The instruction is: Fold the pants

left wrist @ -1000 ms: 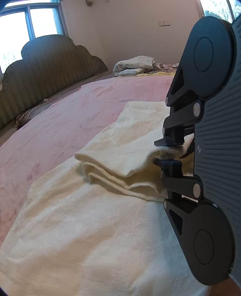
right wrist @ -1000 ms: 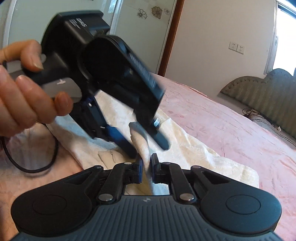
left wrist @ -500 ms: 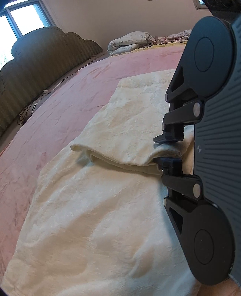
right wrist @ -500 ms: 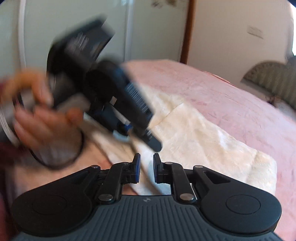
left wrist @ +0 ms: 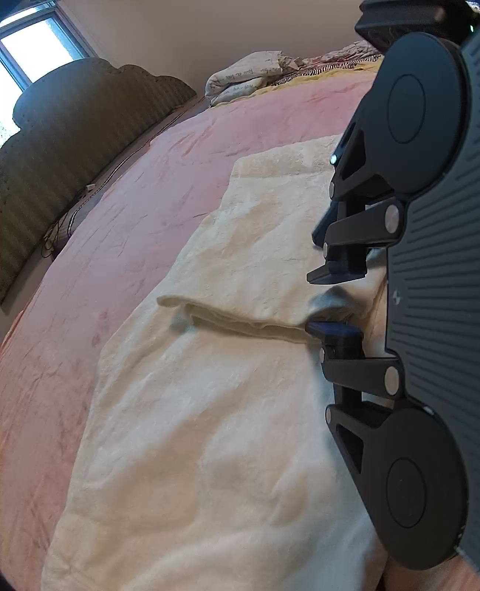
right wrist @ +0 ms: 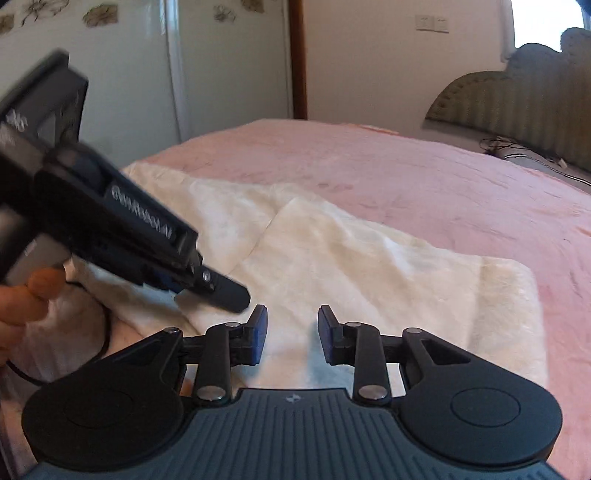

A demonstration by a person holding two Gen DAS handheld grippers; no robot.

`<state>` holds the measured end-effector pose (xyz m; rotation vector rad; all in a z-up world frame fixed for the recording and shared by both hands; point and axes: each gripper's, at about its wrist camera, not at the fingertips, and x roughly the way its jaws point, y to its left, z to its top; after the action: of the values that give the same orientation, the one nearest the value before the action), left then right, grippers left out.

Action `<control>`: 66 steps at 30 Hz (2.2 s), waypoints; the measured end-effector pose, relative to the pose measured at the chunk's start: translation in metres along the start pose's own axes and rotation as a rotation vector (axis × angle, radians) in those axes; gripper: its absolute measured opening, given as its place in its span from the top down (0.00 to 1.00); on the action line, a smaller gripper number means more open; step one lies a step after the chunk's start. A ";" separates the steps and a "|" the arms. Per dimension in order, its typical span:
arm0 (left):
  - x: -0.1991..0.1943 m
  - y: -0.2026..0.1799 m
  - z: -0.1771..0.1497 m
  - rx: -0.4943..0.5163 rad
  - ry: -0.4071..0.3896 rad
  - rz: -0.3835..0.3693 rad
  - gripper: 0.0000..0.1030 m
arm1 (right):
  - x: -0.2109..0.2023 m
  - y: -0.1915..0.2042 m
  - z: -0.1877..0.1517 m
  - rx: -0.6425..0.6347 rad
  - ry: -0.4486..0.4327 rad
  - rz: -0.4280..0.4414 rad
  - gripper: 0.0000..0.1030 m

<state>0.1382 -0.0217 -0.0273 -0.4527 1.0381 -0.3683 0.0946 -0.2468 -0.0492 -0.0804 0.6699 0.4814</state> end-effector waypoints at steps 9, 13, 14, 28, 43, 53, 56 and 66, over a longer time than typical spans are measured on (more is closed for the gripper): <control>-0.059 0.025 0.000 0.179 -0.243 0.392 0.40 | 0.029 0.000 0.034 0.038 -0.012 0.014 0.68; -0.074 0.040 -0.003 0.247 -0.292 0.526 0.34 | 0.043 0.004 0.036 0.049 0.008 -0.003 0.67; -0.077 0.046 -0.004 0.252 -0.304 0.557 0.33 | 0.037 0.007 0.036 0.043 -0.014 -0.001 0.67; -0.113 0.111 -0.010 0.111 -0.357 0.660 0.21 | 0.039 0.039 0.048 -0.047 -0.055 0.007 0.42; -0.122 0.123 -0.011 0.101 -0.366 0.629 0.19 | 0.077 0.017 0.091 -0.002 0.026 0.055 0.33; -0.170 0.179 -0.002 -0.230 -0.408 0.450 0.19 | 0.031 0.123 0.077 -0.288 -0.172 0.064 0.28; -0.172 0.202 -0.007 -0.380 -0.355 0.299 0.19 | 0.029 0.185 0.066 -0.508 -0.189 0.148 0.29; -0.157 0.226 -0.011 -0.563 -0.294 -0.004 0.18 | 0.061 0.268 0.011 -1.043 -0.133 -0.028 0.55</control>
<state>0.0734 0.2458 -0.0350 -0.9826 0.8422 -0.0001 0.0203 0.0182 -0.0566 -1.0285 0.2288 0.7614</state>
